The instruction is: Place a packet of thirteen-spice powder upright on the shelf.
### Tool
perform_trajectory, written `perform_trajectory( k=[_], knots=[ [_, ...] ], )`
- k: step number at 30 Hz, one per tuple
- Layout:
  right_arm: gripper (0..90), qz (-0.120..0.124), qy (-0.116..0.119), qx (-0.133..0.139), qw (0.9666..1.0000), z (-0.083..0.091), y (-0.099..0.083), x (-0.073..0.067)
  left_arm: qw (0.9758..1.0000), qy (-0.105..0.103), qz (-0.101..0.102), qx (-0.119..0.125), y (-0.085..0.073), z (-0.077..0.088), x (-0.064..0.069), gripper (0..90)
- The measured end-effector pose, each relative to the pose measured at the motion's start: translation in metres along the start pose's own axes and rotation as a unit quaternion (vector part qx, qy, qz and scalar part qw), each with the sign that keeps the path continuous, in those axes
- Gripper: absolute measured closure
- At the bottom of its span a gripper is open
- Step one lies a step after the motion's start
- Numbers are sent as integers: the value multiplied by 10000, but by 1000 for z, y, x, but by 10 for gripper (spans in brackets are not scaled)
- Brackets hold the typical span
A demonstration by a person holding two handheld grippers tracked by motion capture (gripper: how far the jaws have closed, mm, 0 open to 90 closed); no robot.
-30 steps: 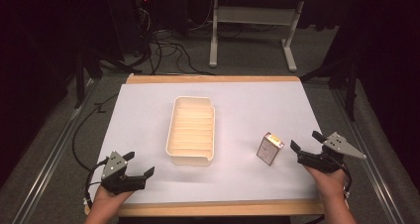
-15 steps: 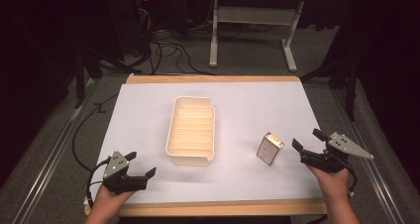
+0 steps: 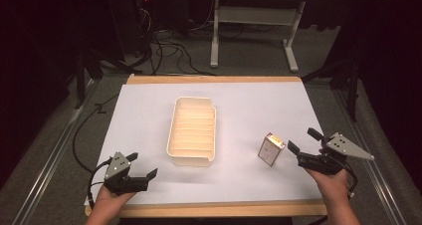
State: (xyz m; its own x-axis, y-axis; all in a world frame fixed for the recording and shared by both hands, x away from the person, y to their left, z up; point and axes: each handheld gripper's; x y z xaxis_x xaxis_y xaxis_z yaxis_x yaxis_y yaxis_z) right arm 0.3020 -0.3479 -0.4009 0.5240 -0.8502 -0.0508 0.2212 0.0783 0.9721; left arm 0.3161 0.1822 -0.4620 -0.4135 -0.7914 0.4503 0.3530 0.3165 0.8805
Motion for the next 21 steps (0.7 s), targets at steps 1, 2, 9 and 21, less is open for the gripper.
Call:
perform_trajectory(
  k=[1, 2, 9, 21],
  knots=[
    [117, 0, 0, 0, 10000, 0, 0, 0, 10000, 0, 0, 0, 0, 0, 0, 101],
    [116, 14, 29, 7, 10000, -1, 1, -3, 10000, -2, -4, -3, 0, 0, 0, 101],
    [111, 72, 118, -7, 9999, -6, 3, -11, 10000, -11, -10, -11, 0, 0, 0, 102],
    [111, 136, 296, -197, 9993, -22, 0, -24, 10000, -27, -9, -25, 0, 0, 1, 102]
  ],
)
Point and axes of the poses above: each handheld gripper's, and its own axes: z roughly backward along the jaws, y roughly out of its top, x roughly to its right, and after that the axes turned 4 degrees about y, right-handed
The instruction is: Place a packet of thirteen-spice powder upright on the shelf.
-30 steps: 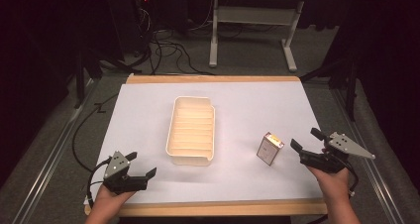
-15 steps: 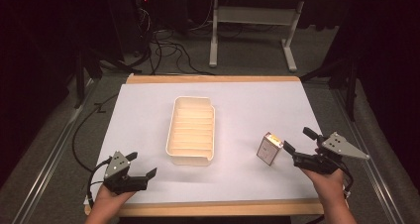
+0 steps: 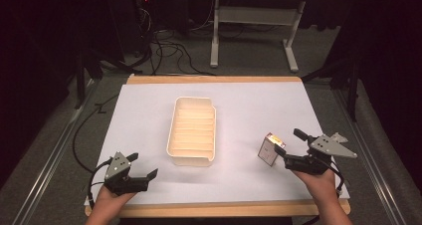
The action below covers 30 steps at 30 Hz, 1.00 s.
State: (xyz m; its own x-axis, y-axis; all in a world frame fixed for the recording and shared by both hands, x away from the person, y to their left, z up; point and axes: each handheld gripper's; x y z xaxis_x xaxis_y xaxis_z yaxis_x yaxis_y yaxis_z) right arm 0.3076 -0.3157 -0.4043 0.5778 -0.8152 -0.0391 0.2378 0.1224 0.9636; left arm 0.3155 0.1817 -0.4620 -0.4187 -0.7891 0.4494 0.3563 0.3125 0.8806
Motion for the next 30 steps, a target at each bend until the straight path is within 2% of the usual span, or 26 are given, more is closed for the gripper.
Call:
perform_trajectory(
  k=[19, 30],
  knots=[
    [160, 21, -22, -404, 9992, -18, -15, -1, 10000, -14, 4, -48, -1, -1, 0, 101],
    [241, -86, 25, -576, 9983, -25, -28, 4, 10000, -15, 29, -36, -1, -1, 0, 102]
  ],
)
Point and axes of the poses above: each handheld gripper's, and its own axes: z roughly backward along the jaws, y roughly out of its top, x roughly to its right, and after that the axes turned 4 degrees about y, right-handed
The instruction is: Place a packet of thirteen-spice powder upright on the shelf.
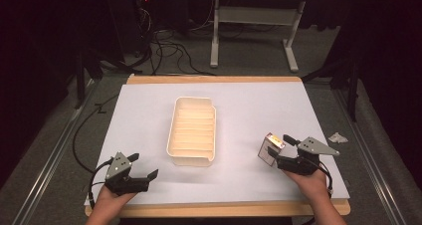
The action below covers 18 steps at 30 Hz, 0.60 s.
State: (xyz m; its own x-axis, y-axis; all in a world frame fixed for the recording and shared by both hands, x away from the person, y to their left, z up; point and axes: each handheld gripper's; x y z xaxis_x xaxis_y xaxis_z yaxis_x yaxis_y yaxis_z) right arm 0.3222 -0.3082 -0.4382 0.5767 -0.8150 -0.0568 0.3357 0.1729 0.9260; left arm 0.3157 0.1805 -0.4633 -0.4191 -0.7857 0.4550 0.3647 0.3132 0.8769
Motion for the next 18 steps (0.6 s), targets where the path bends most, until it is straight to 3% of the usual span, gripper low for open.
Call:
perform_trajectory(
  k=[12, 18],
  knots=[
    [471, 44, 152, 119, 9998, 3, -3, -4, 10000, 6, -15, -2, 0, 1, -1, 101],
    [541, 70, 257, 174, 9995, 5, -2, -3, 10000, 5, -20, -6, 0, 1, -1, 102]
  ],
)
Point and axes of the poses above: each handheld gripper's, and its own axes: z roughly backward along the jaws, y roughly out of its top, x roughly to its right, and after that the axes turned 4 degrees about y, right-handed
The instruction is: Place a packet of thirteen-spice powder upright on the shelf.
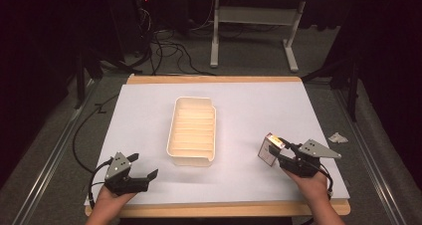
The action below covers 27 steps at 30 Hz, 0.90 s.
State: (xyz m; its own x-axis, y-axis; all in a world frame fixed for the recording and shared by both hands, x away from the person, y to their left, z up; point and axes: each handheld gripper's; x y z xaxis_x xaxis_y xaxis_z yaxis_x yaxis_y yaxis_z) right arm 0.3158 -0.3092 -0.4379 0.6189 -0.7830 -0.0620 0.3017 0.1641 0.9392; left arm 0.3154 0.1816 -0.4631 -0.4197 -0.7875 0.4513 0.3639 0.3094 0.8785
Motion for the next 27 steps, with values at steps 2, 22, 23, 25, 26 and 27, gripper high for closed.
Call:
perform_trajectory(
  k=[2, 22, 23, 25, 26, 27],
  knots=[
    [572, -9, 21, -19, 10000, 0, 0, 0, 10000, 0, -7, 5, 0, 0, 0, 101],
    [676, -20, 91, -97, 9999, 1, 2, 1, 10000, -4, -10, 4, 0, 0, 0, 102],
    [676, -20, 88, -102, 9999, 1, 2, 1, 10000, -7, -8, 1, 0, 0, 0, 102],
    [677, -14, 95, -103, 9999, 1, 2, 1, 10000, -6, -7, 1, 0, 0, 0, 102],
    [677, -19, 91, -108, 9999, 1, 2, 1, 10000, -8, 10, 12, 0, 0, 0, 101],
    [677, -15, 89, -107, 9999, 1, 2, 1, 10000, -7, -3, 9, 0, 0, 0, 102]
  ],
)
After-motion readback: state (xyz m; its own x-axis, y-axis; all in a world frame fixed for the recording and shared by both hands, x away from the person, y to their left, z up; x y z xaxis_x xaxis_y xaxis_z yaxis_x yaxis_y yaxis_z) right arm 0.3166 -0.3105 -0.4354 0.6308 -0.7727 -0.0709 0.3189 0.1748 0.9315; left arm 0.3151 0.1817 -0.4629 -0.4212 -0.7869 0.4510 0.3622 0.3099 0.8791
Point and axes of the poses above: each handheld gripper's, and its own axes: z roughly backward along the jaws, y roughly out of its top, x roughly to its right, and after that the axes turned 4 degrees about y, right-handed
